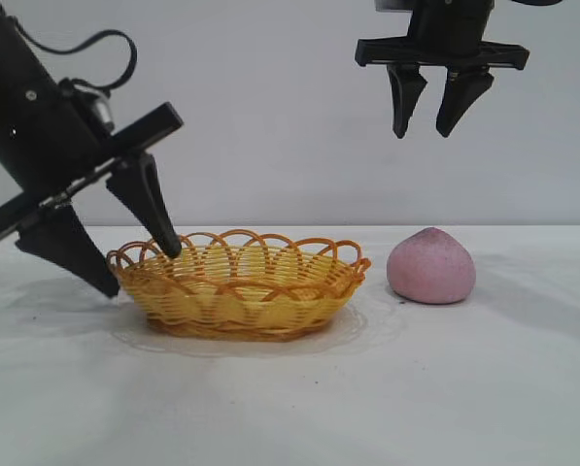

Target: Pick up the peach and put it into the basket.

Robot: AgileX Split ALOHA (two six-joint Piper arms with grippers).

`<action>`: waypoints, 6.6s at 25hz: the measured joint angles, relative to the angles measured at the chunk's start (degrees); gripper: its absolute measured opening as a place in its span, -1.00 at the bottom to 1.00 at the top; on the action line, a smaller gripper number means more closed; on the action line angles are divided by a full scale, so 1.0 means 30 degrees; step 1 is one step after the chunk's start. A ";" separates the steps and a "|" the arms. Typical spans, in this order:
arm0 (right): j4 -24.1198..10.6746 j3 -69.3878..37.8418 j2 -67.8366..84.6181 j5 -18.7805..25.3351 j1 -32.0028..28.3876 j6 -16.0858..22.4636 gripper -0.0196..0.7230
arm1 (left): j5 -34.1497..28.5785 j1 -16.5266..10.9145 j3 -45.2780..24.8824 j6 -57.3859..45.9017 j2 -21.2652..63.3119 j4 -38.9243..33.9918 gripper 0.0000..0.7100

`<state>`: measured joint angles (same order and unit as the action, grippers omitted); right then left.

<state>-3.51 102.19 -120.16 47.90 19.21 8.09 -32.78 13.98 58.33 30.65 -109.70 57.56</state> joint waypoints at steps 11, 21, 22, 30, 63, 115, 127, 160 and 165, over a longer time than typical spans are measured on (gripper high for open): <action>0.0147 0.0000 0.0000 -0.0013 0.0000 0.0000 0.05 | -0.0114 0.0000 0.0000 -0.0095 0.3185 -0.2748 0.01; 0.0187 0.0000 0.0000 -0.0043 0.0000 0.0000 0.05 | 0.0656 0.0000 0.0000 -0.6722 0.3259 -1.5933 0.01; 0.0187 0.0000 0.0000 -0.0043 0.0000 0.0000 0.05 | 0.0656 0.0000 0.0038 -0.7076 0.3259 -1.6110 0.01; 0.0187 0.0000 0.0000 -0.0043 0.0000 0.0000 0.05 | 0.0808 -0.3911 0.0038 -0.8287 0.3296 -1.6540 0.01; 0.0839 0.0000 0.0000 -0.0008 0.0000 -0.0488 0.05 | -0.8322 -0.4109 -0.8794 -1.1738 2.4050 -2.0855 0.01; 0.4885 -0.1898 0.2495 0.3704 0.5427 -0.6319 -0.95 | -1.0438 -0.4109 -1.0128 -1.0313 3.6897 -1.9364 0.01; 0.5283 -0.1898 -0.1236 0.3412 0.6534 -0.6054 -0.79 | -1.0438 -0.4109 -1.0128 -1.0265 3.6906 -1.9364 0.01; 0.2020 -0.0852 0.0774 0.4349 -0.5827 -0.2131 0.23 | -1.0464 -0.4109 -1.0128 -1.0265 3.6939 -1.9364 0.01; 0.2448 -0.2209 0.2937 0.4330 -0.5827 -0.2631 0.23 | -1.0464 -0.4109 -1.0128 -1.0265 3.6939 -1.9364 0.01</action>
<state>3.84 95.56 -111.35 60.90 1.73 0.20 -64.18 1.66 27.95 -0.14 1.12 -0.53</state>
